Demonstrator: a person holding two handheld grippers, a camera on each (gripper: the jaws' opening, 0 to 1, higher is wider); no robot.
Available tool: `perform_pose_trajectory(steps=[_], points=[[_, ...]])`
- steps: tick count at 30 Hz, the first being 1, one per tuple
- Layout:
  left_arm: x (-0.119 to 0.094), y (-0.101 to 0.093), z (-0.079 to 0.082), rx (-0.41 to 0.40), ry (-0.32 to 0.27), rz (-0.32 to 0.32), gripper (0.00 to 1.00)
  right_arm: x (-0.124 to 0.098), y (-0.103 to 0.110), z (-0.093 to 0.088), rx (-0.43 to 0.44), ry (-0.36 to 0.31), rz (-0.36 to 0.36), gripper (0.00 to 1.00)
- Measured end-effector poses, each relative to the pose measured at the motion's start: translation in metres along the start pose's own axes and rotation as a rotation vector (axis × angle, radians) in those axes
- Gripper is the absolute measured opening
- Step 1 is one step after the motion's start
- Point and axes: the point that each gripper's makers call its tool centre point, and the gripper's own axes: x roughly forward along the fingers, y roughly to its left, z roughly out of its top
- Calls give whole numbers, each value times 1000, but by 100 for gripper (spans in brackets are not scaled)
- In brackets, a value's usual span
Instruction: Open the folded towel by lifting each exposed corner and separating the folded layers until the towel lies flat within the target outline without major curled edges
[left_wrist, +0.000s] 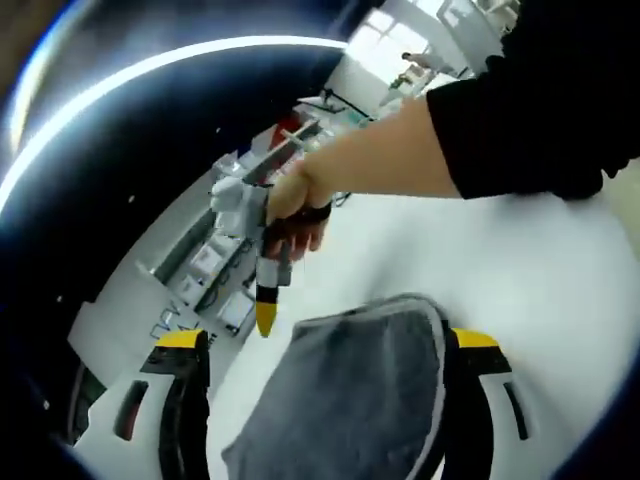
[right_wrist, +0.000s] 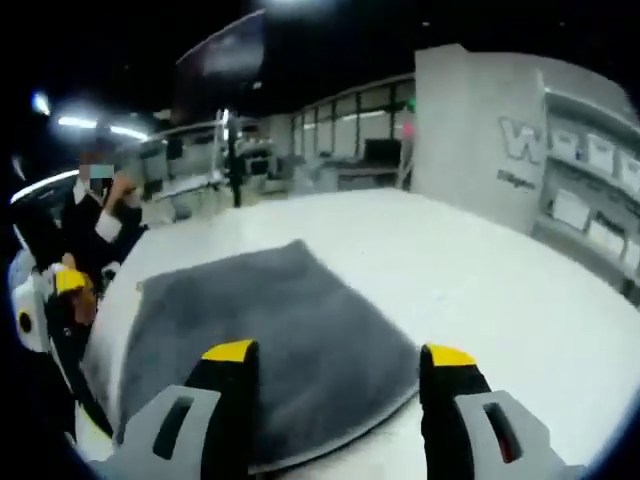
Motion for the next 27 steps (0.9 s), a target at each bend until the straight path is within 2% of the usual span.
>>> perform_pose_trajectory(steps=[2,7,11,15,17,23,27], points=[[-1,1,-1,-12,2,-5,90,1,-3,-13,66,37,18,58],[-2,0,-2,-15,-1,-9,86,-1,-12,-20,101,23,12,58],[-4,1,1,-18,-10,-10,84,3,-12,-28,134,39,23,56],[-5,3,-1,-20,-7,-8,85,9,-12,-36,148,68,31,60],[-5,4,-1,-22,-8,-6,85,9,-14,-38,153,72,25,63],[-6,9,-2,-24,-13,6,85,10,-23,-38,186,65,1,62],[-6,12,-3,-29,-11,12,84,14,-11,-40,175,67,-12,63]])
